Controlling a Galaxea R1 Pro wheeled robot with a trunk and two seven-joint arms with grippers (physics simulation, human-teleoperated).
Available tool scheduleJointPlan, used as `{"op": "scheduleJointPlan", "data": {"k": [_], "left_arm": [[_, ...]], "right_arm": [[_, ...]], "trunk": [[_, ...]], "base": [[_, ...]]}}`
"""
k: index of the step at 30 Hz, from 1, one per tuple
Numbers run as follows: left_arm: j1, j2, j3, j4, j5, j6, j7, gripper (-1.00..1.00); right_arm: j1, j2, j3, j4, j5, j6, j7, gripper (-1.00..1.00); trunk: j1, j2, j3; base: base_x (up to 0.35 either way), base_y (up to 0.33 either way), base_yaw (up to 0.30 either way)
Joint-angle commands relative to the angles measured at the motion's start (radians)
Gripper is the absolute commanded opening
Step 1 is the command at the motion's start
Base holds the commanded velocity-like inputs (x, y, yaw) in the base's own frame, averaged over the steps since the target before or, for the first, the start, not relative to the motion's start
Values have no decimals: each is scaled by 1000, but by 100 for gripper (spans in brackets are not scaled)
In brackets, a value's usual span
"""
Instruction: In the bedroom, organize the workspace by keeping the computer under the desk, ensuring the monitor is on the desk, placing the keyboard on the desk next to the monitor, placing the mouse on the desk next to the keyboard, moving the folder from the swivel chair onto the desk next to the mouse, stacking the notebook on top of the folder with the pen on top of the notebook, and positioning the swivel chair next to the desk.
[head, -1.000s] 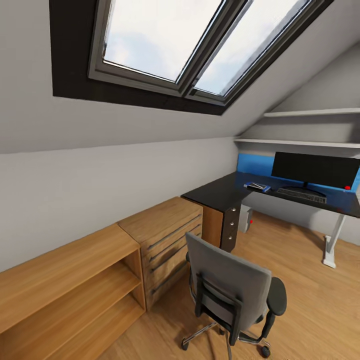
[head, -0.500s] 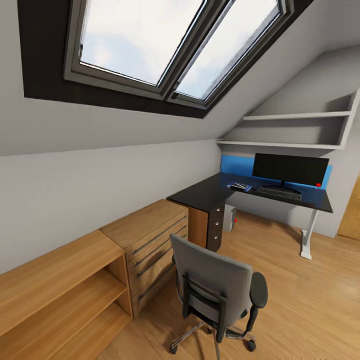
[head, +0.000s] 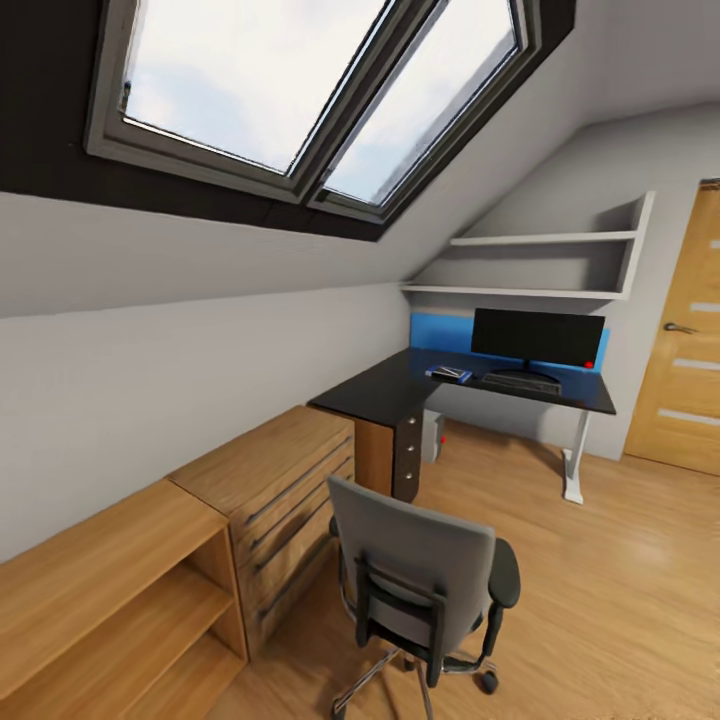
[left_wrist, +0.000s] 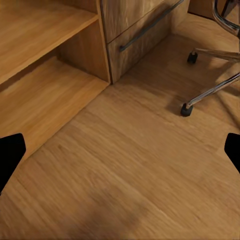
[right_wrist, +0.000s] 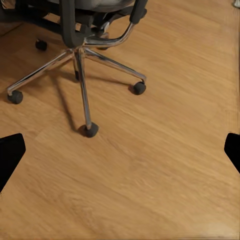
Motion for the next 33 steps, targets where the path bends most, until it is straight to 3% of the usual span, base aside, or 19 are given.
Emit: {"op": "scheduleJointPlan", "data": {"k": [1,7,16,23,33], "left_arm": [[1,0,-9,-2,8,1,4,100],[1,0,-9,-2,9,5,3,100],[1,0,-7,-2,10,4,4,100],[1,0,-6,-2,11,4,5,100],[1,0,-5,-2,11,3,4,100]], "right_arm": [[-1,0,9,2,-10,-3,0,100],[-1,0,4,1,-13,0,0,100],[-1,0,-4,1,-17,1,-1,100],[-1,1,-15,1,-56,0,0,100],[-1,1,-17,1,-67,0,0,100]], "trunk": [[1,-1,0],[1,-1,0],[1,-1,0],[1,-1,-2],[1,-1,-6]], "base": [[209,265,-277],[205,229,-292],[27,29,-300],[1,2,-300],[70,97,-300]]}}
